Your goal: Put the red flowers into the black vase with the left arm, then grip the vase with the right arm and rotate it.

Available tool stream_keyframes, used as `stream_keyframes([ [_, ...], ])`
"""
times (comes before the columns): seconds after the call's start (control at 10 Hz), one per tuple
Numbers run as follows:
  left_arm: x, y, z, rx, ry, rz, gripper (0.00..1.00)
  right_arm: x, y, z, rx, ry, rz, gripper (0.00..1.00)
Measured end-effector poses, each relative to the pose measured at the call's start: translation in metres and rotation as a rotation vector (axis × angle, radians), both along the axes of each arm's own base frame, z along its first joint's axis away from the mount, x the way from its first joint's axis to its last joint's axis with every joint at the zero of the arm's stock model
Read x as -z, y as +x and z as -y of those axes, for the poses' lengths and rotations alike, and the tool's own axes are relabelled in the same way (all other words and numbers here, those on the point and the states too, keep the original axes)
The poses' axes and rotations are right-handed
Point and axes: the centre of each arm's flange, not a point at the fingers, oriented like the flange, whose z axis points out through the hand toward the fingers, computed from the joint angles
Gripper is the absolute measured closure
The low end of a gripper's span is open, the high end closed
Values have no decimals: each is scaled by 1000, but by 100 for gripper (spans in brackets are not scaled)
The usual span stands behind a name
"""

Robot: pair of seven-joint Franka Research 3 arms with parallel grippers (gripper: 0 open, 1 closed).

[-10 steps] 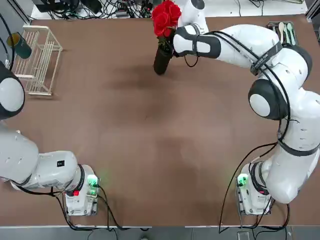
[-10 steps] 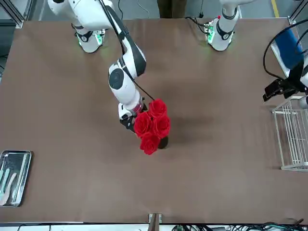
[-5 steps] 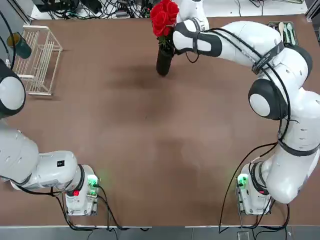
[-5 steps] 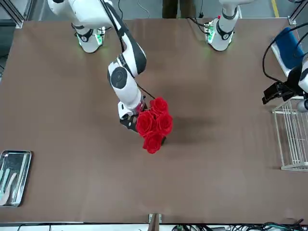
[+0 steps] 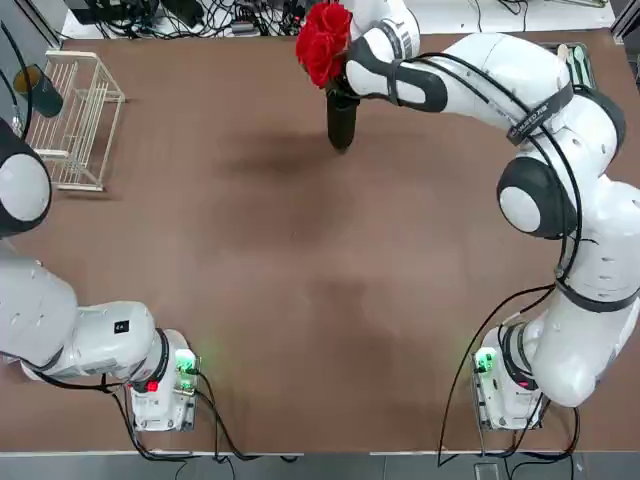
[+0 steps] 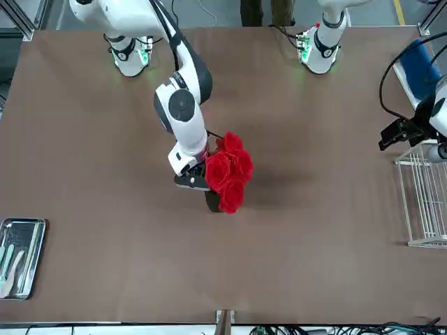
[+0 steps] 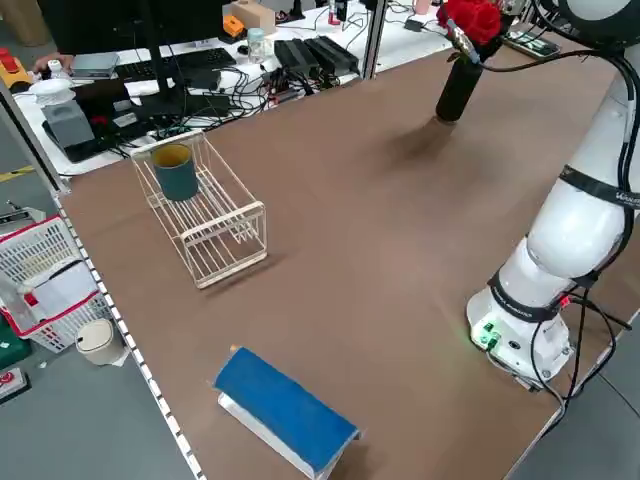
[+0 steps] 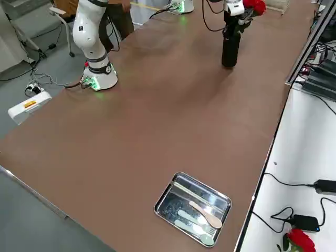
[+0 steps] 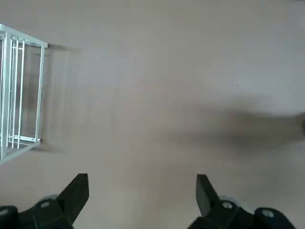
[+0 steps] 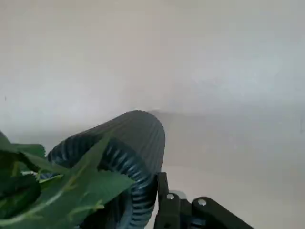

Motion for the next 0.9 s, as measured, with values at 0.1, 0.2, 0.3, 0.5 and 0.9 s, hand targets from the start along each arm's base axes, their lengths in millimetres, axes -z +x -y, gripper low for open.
stream_keyframes([
  [0.1,0,0,-2,-3,0,0,0,-2,-1,0,-87,-14,0,69],
  [0.2,0,0,-3,-5,0,0,0,-5,-1,0,-177,-24,5,69],
  [0.3,0,0,-3,-5,1,0,0,-7,-3,0,-264,-37,1,69],
  [0.5,-6,0,-6,-10,2,13,0,-11,-7,-5,-477,-55,8,69],
  [0.9,-13,0,-7,-12,2,27,0,-13,-1,1,-863,-89,36,68],
])
